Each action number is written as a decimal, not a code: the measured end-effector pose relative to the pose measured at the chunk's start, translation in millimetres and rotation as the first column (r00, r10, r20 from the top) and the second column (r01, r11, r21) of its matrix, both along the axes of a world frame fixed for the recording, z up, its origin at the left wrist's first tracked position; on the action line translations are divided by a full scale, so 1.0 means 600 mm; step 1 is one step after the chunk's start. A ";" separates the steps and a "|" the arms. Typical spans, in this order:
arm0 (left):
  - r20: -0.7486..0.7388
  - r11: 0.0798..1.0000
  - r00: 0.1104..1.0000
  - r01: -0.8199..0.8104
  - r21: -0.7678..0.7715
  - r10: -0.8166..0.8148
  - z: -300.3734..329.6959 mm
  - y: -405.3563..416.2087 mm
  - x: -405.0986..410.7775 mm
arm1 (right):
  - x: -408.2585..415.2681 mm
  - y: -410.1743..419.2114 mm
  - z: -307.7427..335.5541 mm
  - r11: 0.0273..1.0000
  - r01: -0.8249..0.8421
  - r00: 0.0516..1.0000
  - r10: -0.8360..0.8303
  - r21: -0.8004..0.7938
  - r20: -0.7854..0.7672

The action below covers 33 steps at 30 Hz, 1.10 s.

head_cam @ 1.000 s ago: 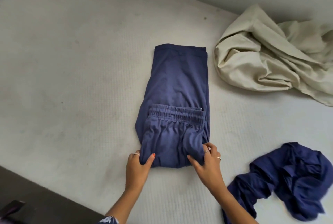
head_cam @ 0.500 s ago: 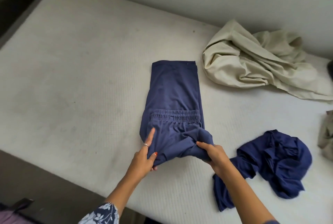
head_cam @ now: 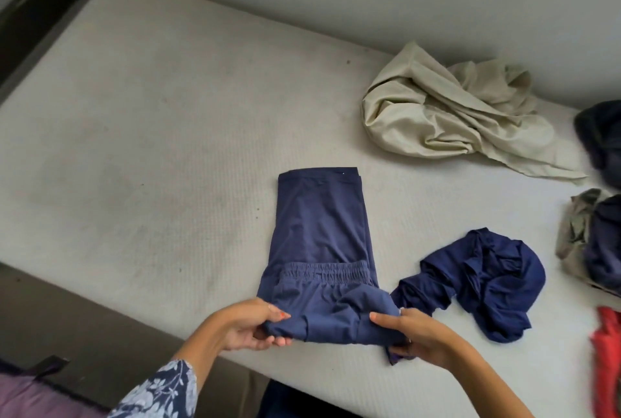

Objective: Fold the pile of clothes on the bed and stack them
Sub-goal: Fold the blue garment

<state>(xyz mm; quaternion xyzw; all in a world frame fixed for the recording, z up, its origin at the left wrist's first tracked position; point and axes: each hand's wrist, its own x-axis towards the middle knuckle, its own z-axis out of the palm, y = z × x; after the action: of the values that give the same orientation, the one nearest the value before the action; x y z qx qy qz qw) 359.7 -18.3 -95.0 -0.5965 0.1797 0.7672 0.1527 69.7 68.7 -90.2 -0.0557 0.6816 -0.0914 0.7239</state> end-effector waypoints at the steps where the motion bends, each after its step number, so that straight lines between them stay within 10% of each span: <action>1: 0.015 0.998 0.998 -0.068 -0.001 0.068 0.004 -0.022 -0.004 | -0.008 -0.021 0.010 0.999 -0.029 1.000 0.029 -0.017 -0.004; 11: 0.003 0.741 0.778 -0.598 -0.304 0.629 -0.013 -0.300 -0.082 | -0.053 -0.323 -0.027 0.925 0.130 0.965 -0.201 -0.357 -0.170; 18: 0.408 0.847 0.870 -0.021 -0.532 0.277 -0.120 -0.250 -0.081 | -0.019 -0.293 -0.109 0.920 -0.207 0.851 0.002 -0.333 -0.525; 22: 0.402 0.926 0.863 -0.168 -0.338 0.304 -0.163 -0.181 -0.078 | 0.006 -0.247 -0.157 0.912 -0.291 0.879 0.136 -0.288 -0.457; 28: 0.469 0.729 0.785 0.032 -0.683 0.404 -0.173 -0.121 -0.088 | 0.029 -0.228 -0.182 0.882 -0.226 0.800 -0.074 -0.413 -0.595; 33: 0.543 0.728 0.793 0.197 -0.657 0.275 -0.147 -0.063 -0.093 | 0.049 -0.153 -0.172 0.870 -0.283 0.775 -0.040 -0.404 -0.630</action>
<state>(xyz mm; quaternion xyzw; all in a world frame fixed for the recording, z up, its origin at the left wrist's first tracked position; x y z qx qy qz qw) 304.2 -55.8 -183.1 -0.8266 0.3770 0.4153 -0.0458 99.0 -23.1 -193.5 -0.3043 0.8314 -0.1843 0.4269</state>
